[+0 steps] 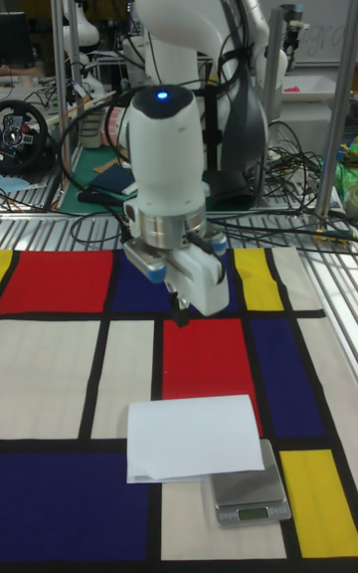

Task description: Unfold a piece of paper

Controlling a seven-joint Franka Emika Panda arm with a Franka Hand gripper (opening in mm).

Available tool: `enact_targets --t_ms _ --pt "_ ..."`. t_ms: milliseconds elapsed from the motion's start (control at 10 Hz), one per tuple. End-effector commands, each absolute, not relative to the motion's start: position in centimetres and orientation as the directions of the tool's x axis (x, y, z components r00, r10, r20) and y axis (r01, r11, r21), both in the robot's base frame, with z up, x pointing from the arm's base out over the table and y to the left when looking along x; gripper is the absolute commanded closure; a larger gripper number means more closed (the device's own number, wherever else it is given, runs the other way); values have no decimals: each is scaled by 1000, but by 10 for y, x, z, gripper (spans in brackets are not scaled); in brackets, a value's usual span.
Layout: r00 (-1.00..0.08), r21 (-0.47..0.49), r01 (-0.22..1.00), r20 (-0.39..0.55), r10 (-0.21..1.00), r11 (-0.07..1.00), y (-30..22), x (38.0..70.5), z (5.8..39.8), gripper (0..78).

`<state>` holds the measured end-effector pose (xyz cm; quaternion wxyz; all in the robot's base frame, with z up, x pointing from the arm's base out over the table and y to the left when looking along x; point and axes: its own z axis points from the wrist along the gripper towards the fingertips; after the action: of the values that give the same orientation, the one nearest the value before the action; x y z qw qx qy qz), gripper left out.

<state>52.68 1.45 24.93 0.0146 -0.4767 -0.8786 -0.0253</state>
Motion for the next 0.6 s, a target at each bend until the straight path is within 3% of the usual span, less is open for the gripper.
enact_targets --t_ms 100,600 --pt "-428 17 904 51 902 428 13 555 237 776" --pt "-308 -3 951 42 950 309 8 585 232 776"
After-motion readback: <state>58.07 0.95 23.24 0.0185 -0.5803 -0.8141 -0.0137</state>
